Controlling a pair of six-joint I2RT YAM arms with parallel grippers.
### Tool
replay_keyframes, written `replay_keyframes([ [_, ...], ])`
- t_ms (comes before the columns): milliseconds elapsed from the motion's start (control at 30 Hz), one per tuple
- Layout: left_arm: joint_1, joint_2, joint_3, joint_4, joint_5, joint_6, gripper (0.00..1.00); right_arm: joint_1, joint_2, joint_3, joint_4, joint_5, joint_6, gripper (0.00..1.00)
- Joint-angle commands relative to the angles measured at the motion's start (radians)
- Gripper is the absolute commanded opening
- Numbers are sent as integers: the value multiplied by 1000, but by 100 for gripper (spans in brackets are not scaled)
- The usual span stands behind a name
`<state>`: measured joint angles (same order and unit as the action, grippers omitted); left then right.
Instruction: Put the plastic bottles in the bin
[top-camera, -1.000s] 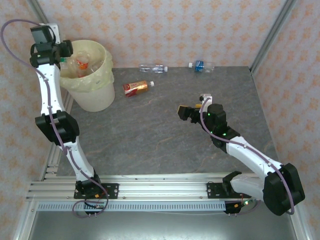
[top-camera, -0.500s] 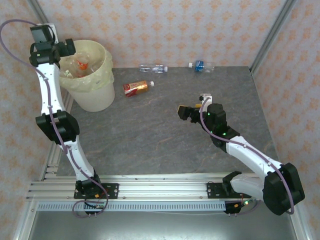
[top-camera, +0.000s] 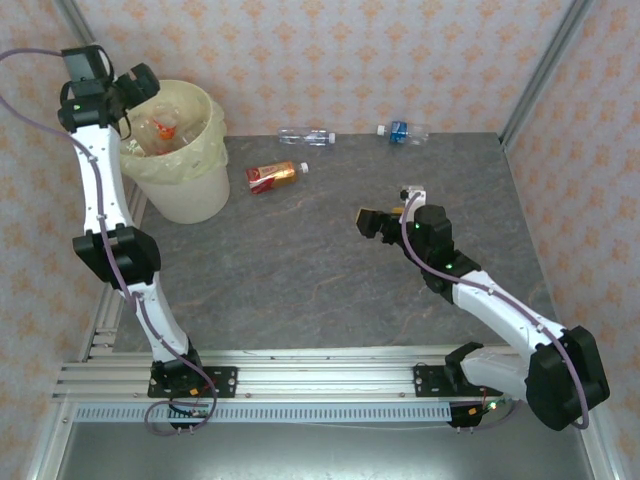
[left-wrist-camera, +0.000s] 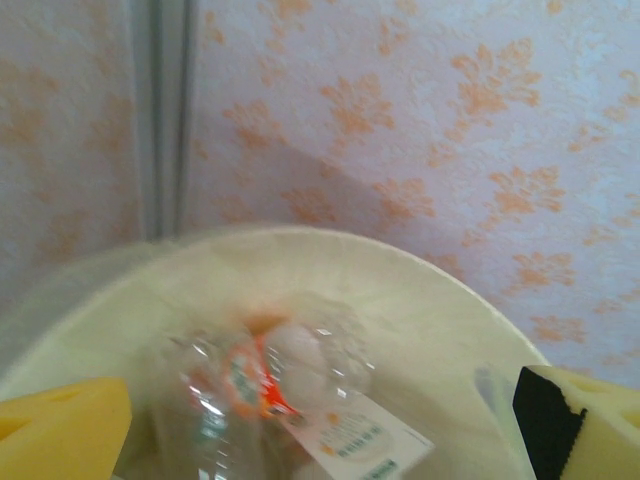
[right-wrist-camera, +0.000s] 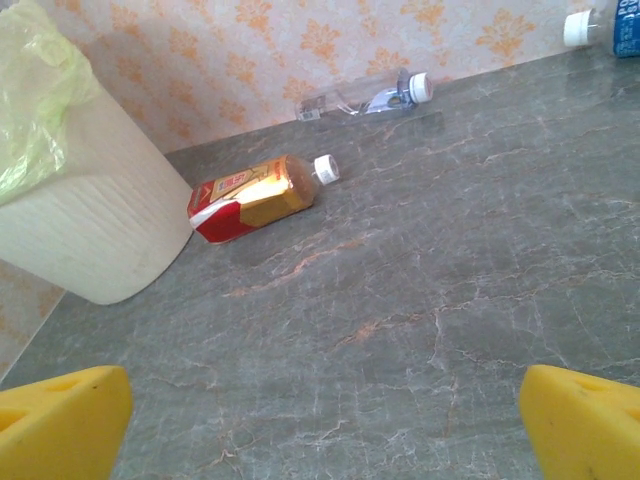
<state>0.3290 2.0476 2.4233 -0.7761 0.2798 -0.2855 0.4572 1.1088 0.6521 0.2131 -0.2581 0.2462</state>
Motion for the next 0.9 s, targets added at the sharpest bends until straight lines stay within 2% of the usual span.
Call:
replay_keyframes([
  [0, -111, -100, -16, -52, 7, -111, 100, -1, -11, 32, -15, 68, 30, 99],
  [167, -325, -231, -182, 13, -139, -54, 100, -2, -19, 27, -15, 180, 51, 99],
  [267, -423, -280, -279, 81, -176, 0, 100, -5, -35, 23, -27, 232, 51, 99],
  [400, -511, -275, -318, 85, -186, 68, 100, -8, -56, 23, -64, 253, 48, 99],
  [500, -577, -240, -336, 74, -140, 159, 100, -9, -71, 15, -84, 270, 64, 99],
  [600, -657, -173, -303, 8, -185, 253, 100, -11, -86, 0, -87, 294, 94, 99],
  [767, -793, 6, -148, -141, -386, 367, 100, -11, -102, 1, -116, 316, 110, 99],
  [867, -821, 121, -38, -211, -451, 380, 100, -12, -109, 3, -133, 324, 111, 99],
])
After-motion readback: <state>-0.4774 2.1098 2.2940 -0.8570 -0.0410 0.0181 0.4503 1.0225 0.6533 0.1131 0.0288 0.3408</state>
